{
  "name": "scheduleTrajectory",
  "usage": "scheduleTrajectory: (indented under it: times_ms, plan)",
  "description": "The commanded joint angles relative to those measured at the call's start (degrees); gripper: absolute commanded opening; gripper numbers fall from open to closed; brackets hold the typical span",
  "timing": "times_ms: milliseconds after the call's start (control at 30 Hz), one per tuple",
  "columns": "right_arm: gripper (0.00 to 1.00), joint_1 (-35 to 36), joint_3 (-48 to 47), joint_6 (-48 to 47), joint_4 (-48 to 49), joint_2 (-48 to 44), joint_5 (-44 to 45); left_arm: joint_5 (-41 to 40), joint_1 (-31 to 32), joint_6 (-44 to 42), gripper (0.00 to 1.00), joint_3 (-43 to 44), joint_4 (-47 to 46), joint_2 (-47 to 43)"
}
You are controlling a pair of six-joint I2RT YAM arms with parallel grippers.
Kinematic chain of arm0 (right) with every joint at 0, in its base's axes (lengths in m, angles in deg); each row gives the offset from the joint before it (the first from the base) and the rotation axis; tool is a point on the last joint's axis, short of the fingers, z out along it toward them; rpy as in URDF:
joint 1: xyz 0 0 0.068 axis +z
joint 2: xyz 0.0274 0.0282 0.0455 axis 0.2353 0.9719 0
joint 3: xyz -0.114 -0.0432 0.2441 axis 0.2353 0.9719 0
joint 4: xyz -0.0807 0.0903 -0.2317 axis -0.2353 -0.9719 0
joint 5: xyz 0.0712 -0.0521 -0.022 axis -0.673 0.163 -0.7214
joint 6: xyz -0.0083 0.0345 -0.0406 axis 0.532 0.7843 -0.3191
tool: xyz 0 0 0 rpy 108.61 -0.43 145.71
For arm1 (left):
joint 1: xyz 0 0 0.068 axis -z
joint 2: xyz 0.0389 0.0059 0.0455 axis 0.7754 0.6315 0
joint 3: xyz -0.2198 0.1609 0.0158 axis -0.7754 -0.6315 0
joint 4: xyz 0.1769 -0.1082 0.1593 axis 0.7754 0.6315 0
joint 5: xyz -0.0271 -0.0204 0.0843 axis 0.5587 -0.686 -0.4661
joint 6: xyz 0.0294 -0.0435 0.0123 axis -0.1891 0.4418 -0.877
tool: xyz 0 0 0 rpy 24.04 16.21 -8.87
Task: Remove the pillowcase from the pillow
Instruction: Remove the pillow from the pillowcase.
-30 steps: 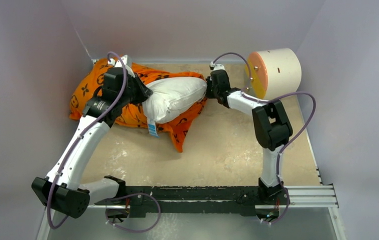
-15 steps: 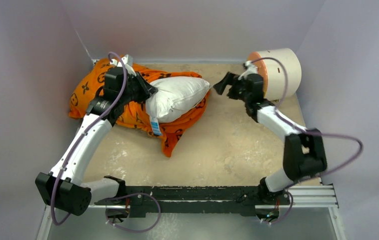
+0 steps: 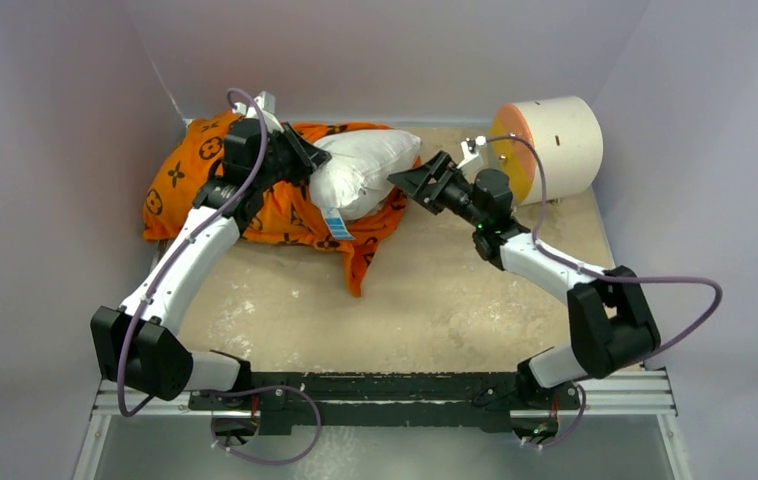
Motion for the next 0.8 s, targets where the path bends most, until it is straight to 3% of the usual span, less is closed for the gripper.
scheduleTrajectory:
  times_ms: [0,333,767]
  plan:
    - [0.99,3.1,-2.2,8.9,12.8,2.1,-1.8,1.3,0.4,2.7,0.00,5.9,-12.8,-1.3]
    - [0.99,8.1,-8.3,16.9,19.3,11.2,1.6,1.9,1.6,4.3,0.00,5.3,-15.5,-2.2]
    - [0.99,8.1,-8.4,16.5,22.7,6.1,10.5,-5.0,12.7,2.1,0.00,-13.1,-14.0,-6.0]
